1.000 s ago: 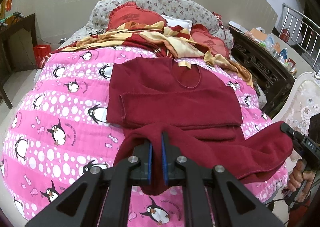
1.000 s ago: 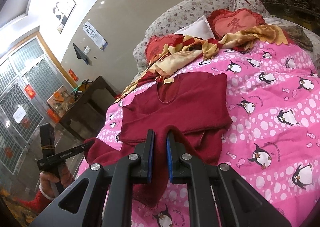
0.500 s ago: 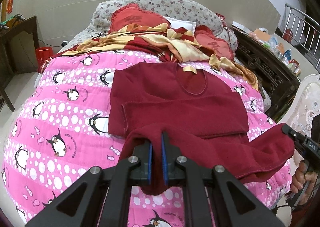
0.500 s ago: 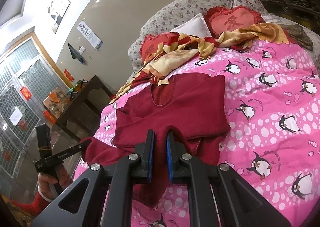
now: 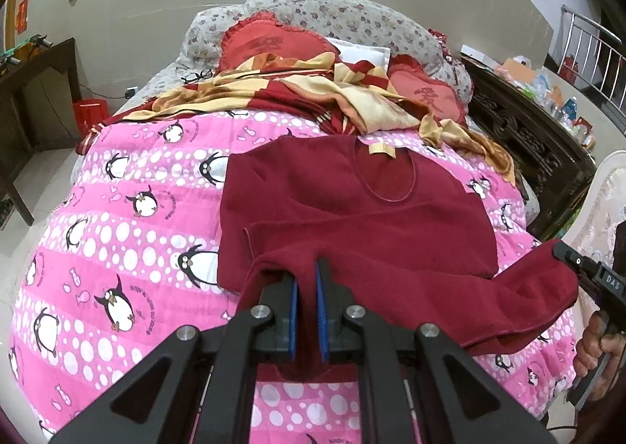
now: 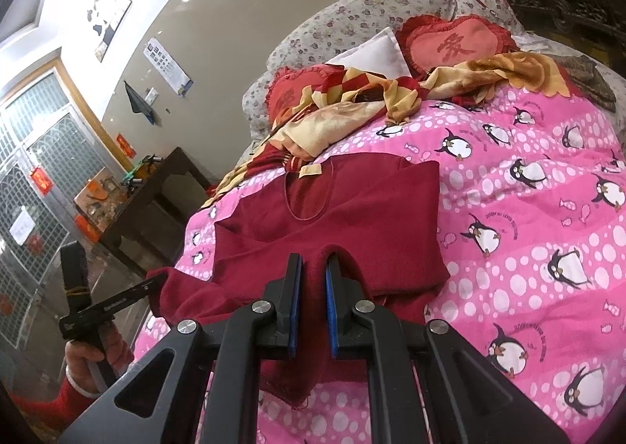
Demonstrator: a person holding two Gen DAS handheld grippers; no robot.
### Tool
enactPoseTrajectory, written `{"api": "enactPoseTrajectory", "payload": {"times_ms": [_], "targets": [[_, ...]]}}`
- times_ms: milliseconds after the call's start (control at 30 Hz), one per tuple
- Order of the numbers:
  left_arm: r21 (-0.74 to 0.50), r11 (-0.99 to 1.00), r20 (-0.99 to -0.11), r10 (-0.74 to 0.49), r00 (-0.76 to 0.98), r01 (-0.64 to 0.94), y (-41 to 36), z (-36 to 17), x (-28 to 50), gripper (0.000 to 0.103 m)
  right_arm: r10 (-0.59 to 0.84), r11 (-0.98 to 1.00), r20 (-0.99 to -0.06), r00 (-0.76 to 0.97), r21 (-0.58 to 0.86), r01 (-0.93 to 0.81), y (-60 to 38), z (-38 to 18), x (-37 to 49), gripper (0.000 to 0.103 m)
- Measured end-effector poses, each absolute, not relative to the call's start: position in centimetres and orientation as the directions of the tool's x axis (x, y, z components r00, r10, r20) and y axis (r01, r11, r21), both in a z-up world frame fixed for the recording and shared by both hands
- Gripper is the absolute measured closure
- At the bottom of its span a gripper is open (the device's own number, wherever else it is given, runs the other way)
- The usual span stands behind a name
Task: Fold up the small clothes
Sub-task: 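Lower the hem onto the collar with both grippers, folding the strip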
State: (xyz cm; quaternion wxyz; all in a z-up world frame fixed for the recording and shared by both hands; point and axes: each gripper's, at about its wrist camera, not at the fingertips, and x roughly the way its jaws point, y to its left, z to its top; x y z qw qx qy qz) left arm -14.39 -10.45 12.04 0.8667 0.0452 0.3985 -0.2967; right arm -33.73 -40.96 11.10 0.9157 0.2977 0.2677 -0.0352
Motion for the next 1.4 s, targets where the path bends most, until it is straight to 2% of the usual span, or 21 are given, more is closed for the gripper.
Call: {"api": "enactPoseTrajectory", "payload": {"times_ms": [267,500,1400], "targets": [[-0.143,0.83,-0.725,-0.458,0.514,0.539,-11.2,11.8,-13.1,0.095,0.012,0.88,-0.595,0.804,0.387,0.274,-40.3,11.1,-31.2,0.077],[-0.132,0.828,-0.726,-0.455,0.516,0.545,-12.0,11.8,-12.8,0.095,-0.019,0.891,-0.63,0.776,0.342,0.299,-40.5,10.8,-29.9,0.077],[-0.139,0.841,-0.702,-0.457,0.546,0.524,-13.4,13.0,-9.4,0.095,-0.084,0.893,-0.641,0.763,0.292,0.343,-42.1,11.3,-26.8,0.077]]}}
